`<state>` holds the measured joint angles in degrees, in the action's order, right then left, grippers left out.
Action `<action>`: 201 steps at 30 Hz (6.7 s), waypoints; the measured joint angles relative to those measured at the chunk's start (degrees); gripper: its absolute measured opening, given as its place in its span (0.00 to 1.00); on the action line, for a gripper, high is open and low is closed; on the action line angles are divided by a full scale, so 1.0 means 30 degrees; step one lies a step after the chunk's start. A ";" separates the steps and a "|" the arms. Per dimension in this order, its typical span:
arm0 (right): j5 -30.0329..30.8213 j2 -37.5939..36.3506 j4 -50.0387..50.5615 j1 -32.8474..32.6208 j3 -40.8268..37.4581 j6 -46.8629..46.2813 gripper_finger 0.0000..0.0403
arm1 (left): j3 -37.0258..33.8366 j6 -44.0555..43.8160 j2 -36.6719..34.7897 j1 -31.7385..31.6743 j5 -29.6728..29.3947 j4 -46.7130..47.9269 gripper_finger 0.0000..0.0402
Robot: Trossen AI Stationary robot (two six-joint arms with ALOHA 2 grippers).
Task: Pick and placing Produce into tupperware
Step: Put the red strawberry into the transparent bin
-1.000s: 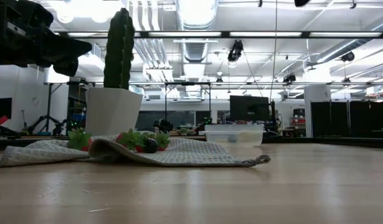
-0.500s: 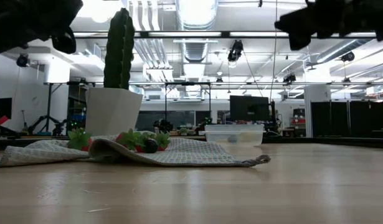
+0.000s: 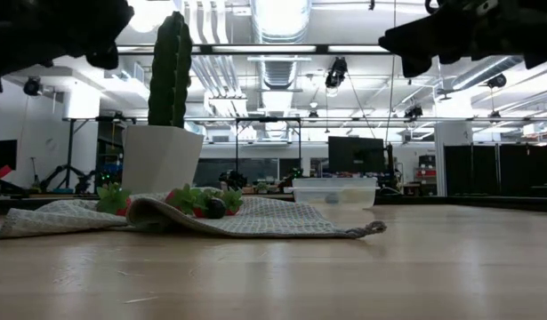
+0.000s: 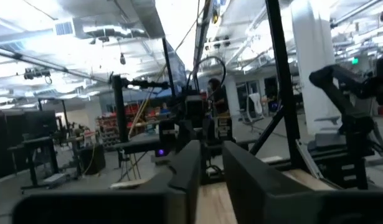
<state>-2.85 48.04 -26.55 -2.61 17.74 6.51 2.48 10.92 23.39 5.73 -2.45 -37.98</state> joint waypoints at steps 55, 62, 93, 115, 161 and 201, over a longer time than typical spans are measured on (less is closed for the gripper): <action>0.0051 0.2516 0.0772 0.0000 0.0188 0.0004 0.16 | 1.5725 -1.2175 2.0960 0.9126 -0.8556 2.4378 0.27; 0.0050 0.2516 0.0770 0.0002 0.0188 -0.0011 0.16 | 1.5846 -1.2543 2.1804 0.9126 -0.8819 2.4586 0.27; 0.0036 0.2516 0.0772 0.0007 0.0188 -0.0025 0.16 | 1.5650 -1.4056 2.2164 0.9082 -0.9717 2.4818 0.27; 0.0015 0.2516 0.0772 0.0003 0.0188 -0.0025 0.15 | 1.5584 -1.5061 2.2587 0.9071 -0.9689 2.4298 0.27; 0.0000 0.2509 0.0581 0.0005 0.0181 -0.0156 0.15 | 1.6417 -1.4239 1.9649 0.8495 -1.0797 2.4868 0.00; 0.0015 0.2509 0.0313 0.0000 0.0181 0.0332 0.16 | 1.7447 0.3481 2.2700 -0.6671 0.0041 0.5253 0.00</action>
<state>-2.81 55.57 -25.61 -2.61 18.28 7.51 54.82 21.37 91.49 -14.29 -2.33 -22.22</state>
